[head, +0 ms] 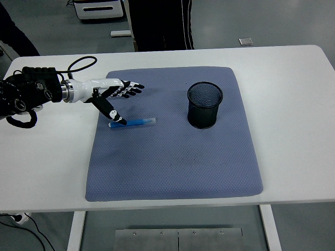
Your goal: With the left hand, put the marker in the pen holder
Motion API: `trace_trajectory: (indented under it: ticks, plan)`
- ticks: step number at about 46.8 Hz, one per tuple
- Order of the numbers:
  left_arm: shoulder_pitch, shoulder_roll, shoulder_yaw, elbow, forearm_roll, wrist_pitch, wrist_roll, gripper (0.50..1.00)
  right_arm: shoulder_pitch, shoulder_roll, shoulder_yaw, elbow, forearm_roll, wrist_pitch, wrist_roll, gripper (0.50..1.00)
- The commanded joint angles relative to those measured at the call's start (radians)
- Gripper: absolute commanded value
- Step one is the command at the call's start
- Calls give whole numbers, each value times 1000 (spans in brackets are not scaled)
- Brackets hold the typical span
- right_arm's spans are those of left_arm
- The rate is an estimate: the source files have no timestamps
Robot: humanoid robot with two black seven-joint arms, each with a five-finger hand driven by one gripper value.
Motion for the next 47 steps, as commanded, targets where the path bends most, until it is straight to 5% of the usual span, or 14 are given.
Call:
trace_trajectory:
  ticks: [1,9,47]
  plan:
    - [0,2,0,1,27,-3,-8,1000,0,0,0,0,0,0,0,1000]
    - [-11,0,0,-2,87,-8,-54,1000,0,0,0,0,0,0,0,1000]
    - [-10,-41,0,-2,206,4,-54,1000,0,0,0,0,0,0,0,1000]
